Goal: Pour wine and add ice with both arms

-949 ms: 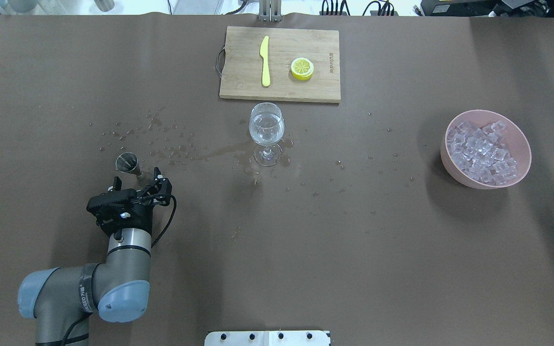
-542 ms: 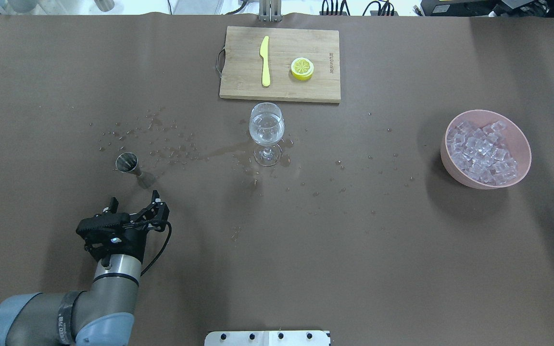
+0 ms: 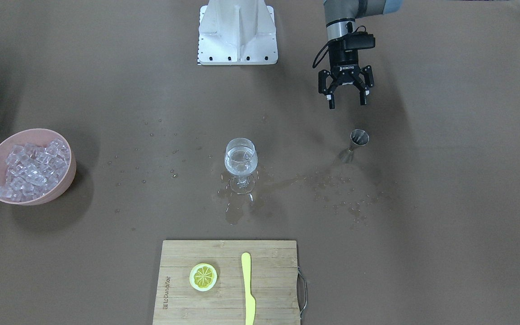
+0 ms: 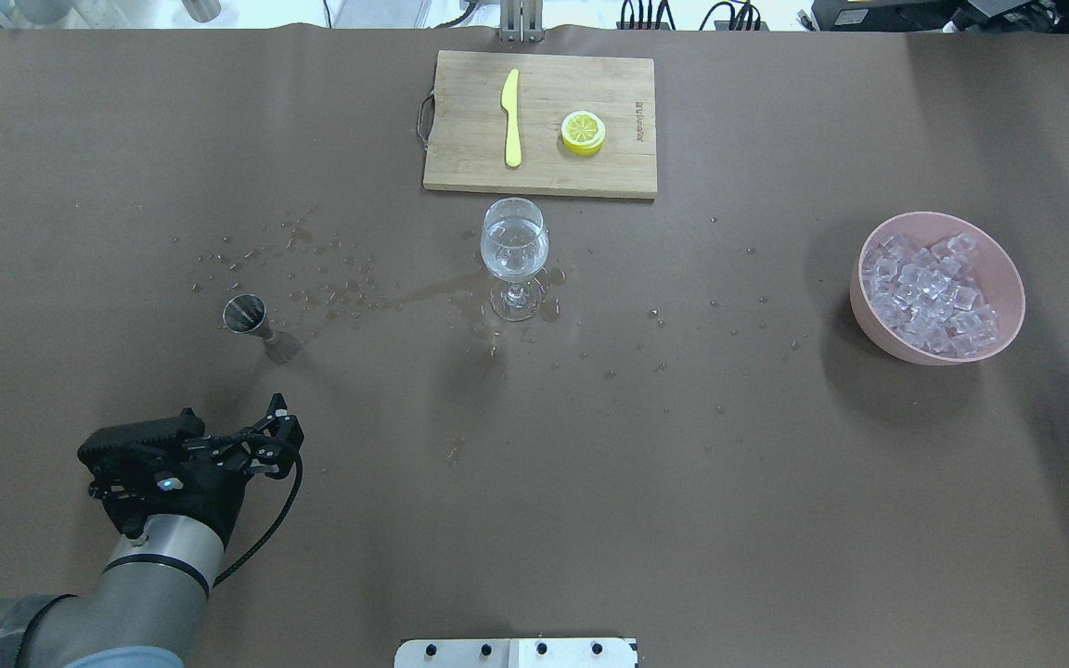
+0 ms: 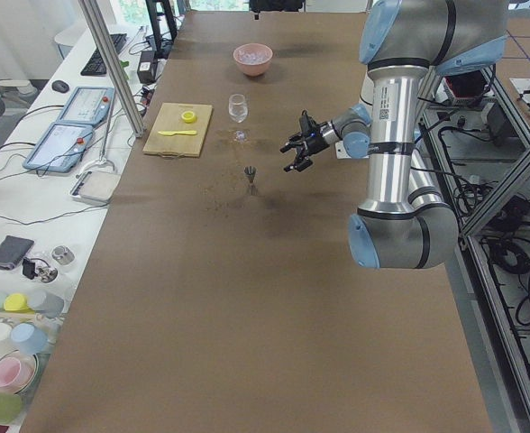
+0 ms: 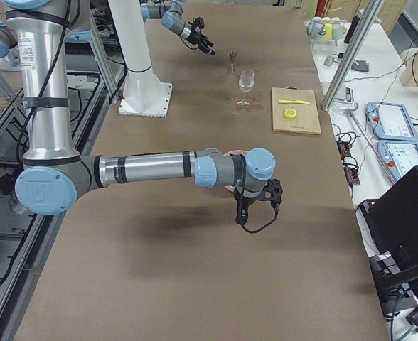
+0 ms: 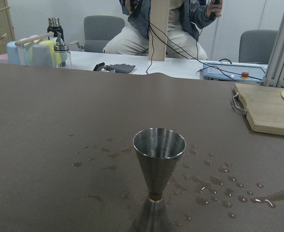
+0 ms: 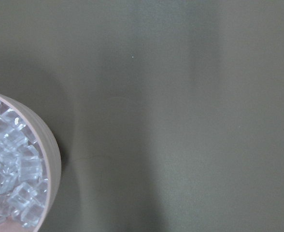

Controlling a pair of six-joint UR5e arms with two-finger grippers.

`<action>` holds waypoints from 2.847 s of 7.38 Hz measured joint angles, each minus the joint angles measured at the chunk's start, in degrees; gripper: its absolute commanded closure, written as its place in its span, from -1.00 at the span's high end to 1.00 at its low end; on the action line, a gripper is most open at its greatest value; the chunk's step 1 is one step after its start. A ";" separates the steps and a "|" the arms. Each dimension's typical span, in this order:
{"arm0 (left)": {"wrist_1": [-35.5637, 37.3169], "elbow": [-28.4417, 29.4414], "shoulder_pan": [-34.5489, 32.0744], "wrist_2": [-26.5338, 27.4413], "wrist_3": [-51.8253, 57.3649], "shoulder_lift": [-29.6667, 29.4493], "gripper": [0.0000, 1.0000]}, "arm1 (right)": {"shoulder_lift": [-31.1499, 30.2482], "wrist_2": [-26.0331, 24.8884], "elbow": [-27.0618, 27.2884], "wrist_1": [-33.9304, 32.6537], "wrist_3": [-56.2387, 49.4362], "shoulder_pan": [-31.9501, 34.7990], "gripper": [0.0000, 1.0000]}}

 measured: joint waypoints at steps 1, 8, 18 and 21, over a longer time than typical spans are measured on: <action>4.44 -5.83 -0.60 -3.82 2.58 -0.36 0.95 | 0.34 -0.11 1.32 -0.03 0.11 -0.18 1.00; 8.50 1.74 -43.84 -55.89 48.19 -15.13 0.96 | 2.99 -3.87 11.55 -0.06 1.88 -8.80 1.00; 8.04 18.28 -62.98 -71.05 67.86 -20.01 0.96 | 8.64 -15.28 1.38 14.84 8.37 -25.20 0.93; 8.04 18.37 -63.04 -71.05 67.90 -20.09 0.96 | 8.51 -12.95 0.60 14.46 7.83 -26.14 0.92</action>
